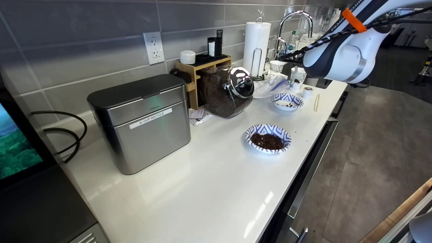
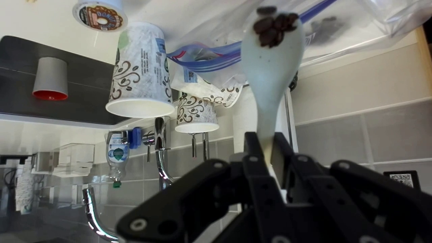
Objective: Place some contents from the bowl on the left onto the white spoon the use the spoon to place the contents into the bowl on the right.
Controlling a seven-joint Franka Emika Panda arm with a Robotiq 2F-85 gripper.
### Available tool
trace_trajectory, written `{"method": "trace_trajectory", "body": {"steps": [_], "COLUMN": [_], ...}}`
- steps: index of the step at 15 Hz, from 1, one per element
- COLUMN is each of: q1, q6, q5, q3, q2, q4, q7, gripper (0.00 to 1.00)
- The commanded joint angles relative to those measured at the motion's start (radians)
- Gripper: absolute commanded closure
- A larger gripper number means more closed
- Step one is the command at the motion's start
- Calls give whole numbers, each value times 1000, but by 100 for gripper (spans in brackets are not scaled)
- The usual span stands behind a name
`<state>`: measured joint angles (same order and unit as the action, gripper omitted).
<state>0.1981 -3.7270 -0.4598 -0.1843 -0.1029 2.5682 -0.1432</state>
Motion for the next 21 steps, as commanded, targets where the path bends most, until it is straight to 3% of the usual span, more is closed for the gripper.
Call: {"method": "trace_trajectory", "body": {"steps": [1,5,6,12,13,21], "q1": [0,-6,-6,-6,-58,-95], "q6": [0,0,0,-179,-212,-435], "q5": [1,2,2,40,36,52], "q3": [1,-3,-3,4,58,124], "q2": [0,0,0,-29,-39,-89], "q4": [-1,-3,-3,1,-2,0], "q7": [0,0,0,19,7,7], "gripper": [86,86,97,97,97,97]}}
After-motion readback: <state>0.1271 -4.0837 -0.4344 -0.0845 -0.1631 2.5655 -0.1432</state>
